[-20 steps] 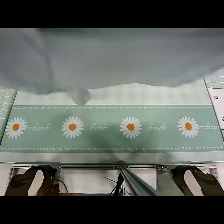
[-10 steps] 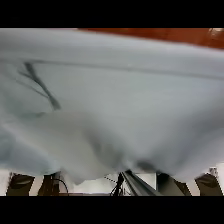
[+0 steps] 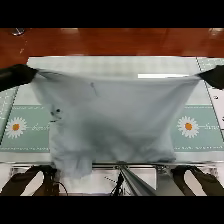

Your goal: Fold the shirts.

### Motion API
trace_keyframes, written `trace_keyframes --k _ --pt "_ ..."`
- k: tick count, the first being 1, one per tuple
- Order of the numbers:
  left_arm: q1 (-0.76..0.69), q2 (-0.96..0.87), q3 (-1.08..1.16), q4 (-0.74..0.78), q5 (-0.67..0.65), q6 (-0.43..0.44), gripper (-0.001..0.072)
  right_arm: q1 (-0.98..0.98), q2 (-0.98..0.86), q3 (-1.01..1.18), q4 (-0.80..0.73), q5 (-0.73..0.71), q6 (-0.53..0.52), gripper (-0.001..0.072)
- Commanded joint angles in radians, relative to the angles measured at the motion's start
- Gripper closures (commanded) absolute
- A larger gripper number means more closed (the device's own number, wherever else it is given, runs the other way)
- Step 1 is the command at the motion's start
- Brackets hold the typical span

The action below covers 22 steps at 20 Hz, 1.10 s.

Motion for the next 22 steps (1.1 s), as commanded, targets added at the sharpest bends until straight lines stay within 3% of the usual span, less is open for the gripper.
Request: trace_keyframes --k 1,5,8,12,17,19,22 --pt "-0.074 -0.282 0.047 -0.038 0.191 0.017 0.0689 0.000 -0.269 -0.018 0.150 -0.202 -0.103 0.0687" --pt "-0.076 -0.579 0.290 -0.169 0.118 -0.010 0.0689 0.000 -0.583 0.211 0.186 -0.196 -0.098 0.0688" --pt "-0.076 -0.686 0.398 -0.213 0.016 -0.010 0.0689 0.000 -0.714 0.301 0.195 -0.182 -0.042 0.0687" --pt "-0.045 -0.689 0.436 -0.211 -0.203 -0.001 0.0689 -0.013 -0.739 0.308 0.152 -0.100 -0.061 0.0687" --pt "0.060 -0.689 0.481 -0.122 -0.568 0.002 0.0689 -0.082 -0.709 0.324 0.068 0.159 -0.097 0.0687" --pt "0.054 -0.689 0.406 -0.073 -0.594 0.002 0.0689 -0.064 -0.708 0.279 -0.022 0.198 -0.093 0.0687" --pt "0.043 -0.690 0.253 -0.076 -0.545 0.003 0.0688 -0.029 -0.709 0.143 -0.032 0.146 -0.093 0.0687"
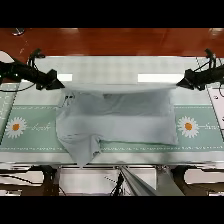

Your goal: Fold the shirts.

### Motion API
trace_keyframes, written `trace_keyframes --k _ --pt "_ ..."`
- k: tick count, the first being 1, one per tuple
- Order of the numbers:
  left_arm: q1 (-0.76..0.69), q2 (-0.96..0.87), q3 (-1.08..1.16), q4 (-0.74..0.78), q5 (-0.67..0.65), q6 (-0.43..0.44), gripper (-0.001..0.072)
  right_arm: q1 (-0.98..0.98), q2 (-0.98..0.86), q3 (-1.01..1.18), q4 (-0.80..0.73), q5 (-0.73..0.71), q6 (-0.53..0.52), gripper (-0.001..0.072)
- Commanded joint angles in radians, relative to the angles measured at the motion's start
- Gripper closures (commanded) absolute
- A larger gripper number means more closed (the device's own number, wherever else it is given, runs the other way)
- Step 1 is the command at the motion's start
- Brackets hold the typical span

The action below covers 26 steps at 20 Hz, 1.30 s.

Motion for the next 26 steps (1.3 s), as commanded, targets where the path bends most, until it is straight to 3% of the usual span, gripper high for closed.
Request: trace_keyframes --k 1,2,3,4,5,9,11,13,14,18,22,26 --pt "0.003 -0.004 -0.135 0.027 -0.019 0.000 0.0686 0.027 0.000 -0.127 -0.049 -0.022 -0.003 0.0687" --pt "0.003 -0.007 -0.155 0.027 -0.014 0.000 0.0680 0.034 0.000 -0.154 -0.039 -0.054 0.002 0.0687" --pt "0.002 -0.011 -0.160 0.027 -0.023 0.000 0.0503 0.034 0.000 -0.164 -0.037 -0.066 0.014 0.0646" --pt "0.003 -0.011 -0.156 0.027 -0.045 0.000 0.0070 0.037 0.001 -0.163 -0.035 -0.064 0.040 0.0319" --pt "0.007 -0.010 -0.138 0.037 -0.083 -0.002 -0.0002 0.035 0.004 -0.154 -0.030 -0.037 0.038 0.0093" --pt "0.080 0.073 -0.105 0.064 -0.206 -0.013 -0.0002 -0.053 0.106 -0.114 -0.081 0.097 0.031 0.0092" --pt "0.137 0.182 -0.192 0.194 -0.211 -0.046 -0.0002 -0.120 0.222 -0.174 -0.119 0.072 0.032 0.0092" --pt "0.205 0.293 -0.359 0.354 -0.209 -0.139 -0.0002 -0.174 0.352 -0.309 -0.093 -0.003 0.035 0.0092" --pt "0.247 0.340 -0.454 0.357 -0.208 -0.138 -0.0002 -0.190 0.426 -0.400 -0.048 -0.051 0.034 0.0092" --pt "0.331 0.468 -0.743 0.192 -0.090 -0.091 -0.0001 -0.168 0.629 -0.685 0.161 -0.157 -0.047 0.0092" --pt "0.277 0.490 -0.892 -0.043 0.050 -0.021 0.0000 -0.126 0.663 -0.754 0.195 -0.158 -0.059 0.0093" --pt "0.164 0.487 -0.957 -0.054 0.149 -0.013 -0.0001 -0.127 0.663 -0.753 0.224 -0.179 -0.051 0.0092"
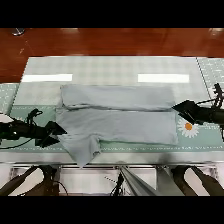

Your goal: Fold the shirts.

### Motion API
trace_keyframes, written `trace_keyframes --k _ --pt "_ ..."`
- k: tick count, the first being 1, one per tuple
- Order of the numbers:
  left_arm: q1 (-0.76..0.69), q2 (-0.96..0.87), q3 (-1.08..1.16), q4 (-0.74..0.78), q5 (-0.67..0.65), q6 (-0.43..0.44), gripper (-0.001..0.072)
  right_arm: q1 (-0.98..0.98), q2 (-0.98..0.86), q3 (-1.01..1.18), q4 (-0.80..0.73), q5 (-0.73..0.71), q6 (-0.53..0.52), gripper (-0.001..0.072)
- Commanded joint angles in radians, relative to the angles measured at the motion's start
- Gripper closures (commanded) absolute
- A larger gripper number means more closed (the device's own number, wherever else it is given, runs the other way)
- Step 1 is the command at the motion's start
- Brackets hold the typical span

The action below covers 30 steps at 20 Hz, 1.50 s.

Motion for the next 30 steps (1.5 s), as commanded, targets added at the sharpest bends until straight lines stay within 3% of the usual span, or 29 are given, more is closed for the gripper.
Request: trace_keyframes --k 1,4,6,7,8,10,14,22,30 --pt "-0.084 0.008 -0.064 -0.053 0.095 0.019 -0.0001 0.001 0.013 -0.016 0.024 -0.033 0.003 0.0092" --pt "-0.137 0.008 -0.066 -0.053 0.096 0.027 0.0001 -0.119 0.013 0.000 0.016 -0.016 0.014 0.0092" --pt "-0.165 0.008 -0.066 -0.053 0.069 0.078 0.0012 -0.235 0.013 -0.001 -0.101 0.029 0.043 0.0092" --pt "-0.171 0.008 -0.066 -0.053 0.060 0.097 0.0232 -0.281 0.013 -0.003 -0.231 0.082 0.101 0.0093" --pt "-0.172 0.008 -0.066 -0.056 0.058 0.117 0.0665 -0.298 0.013 -0.016 -0.343 0.139 0.168 0.0093" --pt "-0.172 0.008 -0.066 -0.103 0.059 0.160 0.0687 -0.288 0.014 -0.063 -0.466 0.229 0.201 0.0093" --pt "-0.172 0.008 -0.065 -0.194 0.070 0.186 0.0687 -0.196 0.013 -0.141 -0.473 0.261 0.204 0.0093" --pt "-0.172 0.008 -0.065 -0.202 0.089 0.199 0.0687 -0.104 0.003 -0.141 -0.482 0.229 0.182 0.0092" --pt "-0.172 0.008 -0.065 -0.203 0.105 0.209 0.0688 -0.104 -0.171 -0.141 -0.266 0.117 0.094 0.0093"
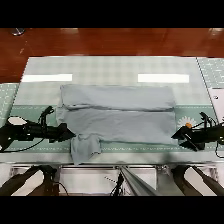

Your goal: Fold the shirts.

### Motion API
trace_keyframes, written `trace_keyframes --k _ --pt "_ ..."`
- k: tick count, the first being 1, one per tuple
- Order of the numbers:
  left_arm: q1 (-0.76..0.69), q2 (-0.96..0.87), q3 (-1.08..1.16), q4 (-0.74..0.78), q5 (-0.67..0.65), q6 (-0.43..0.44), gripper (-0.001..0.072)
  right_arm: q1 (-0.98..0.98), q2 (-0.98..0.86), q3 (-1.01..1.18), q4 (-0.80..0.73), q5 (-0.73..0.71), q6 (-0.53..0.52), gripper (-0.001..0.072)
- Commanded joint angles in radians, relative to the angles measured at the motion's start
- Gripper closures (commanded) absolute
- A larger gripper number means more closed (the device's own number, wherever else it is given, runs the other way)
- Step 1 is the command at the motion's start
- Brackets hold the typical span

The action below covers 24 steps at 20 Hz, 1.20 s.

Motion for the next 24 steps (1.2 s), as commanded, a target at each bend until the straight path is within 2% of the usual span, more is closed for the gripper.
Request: trace_keyframes --k 1,3,4,6,7,10,13,17,20,24 --pt "0.000 0.000 0.000 -0.005 0.015 0.003 0.0687 0.002 -0.066 -0.001 0.134 -0.076 -0.057 0.0093" --pt "0.000 0.000 0.000 -0.024 0.024 0.003 0.0687 0.002 -0.096 -0.001 0.197 -0.083 -0.089 0.0095" --pt "0.000 0.000 0.004 -0.031 0.026 0.003 0.0687 0.002 -0.105 0.000 0.225 -0.083 -0.110 0.0170" --pt "0.000 0.000 0.033 -0.034 0.020 0.003 0.0687 0.002 -0.108 0.005 0.285 -0.077 -0.190 0.0633" --pt "0.000 0.000 0.060 -0.034 0.009 0.003 0.0687 0.002 -0.108 0.017 0.309 -0.066 -0.228 0.0686" --pt "0.005 0.000 0.200 -0.034 -0.017 0.003 0.0687 0.002 -0.108 0.114 0.331 -0.026 -0.222 0.0686" --pt "0.000 -0.052 0.367 -0.042 0.034 -0.021 0.0688 0.002 -0.117 0.216 0.401 -0.080 -0.215 0.0687" --pt "0.000 -0.255 0.591 -0.108 0.045 -0.021 0.0688 0.079 -0.203 0.383 0.422 -0.118 -0.211 0.0686" --pt "-0.010 -0.440 0.779 -0.157 0.044 -0.069 0.0688 0.163 -0.306 0.505 0.422 -0.214 -0.168 0.0687" --pt "-0.054 -0.640 0.958 -0.157 0.041 -0.116 0.0688 0.224 -0.488 0.669 0.423 -0.256 -0.118 0.0686"
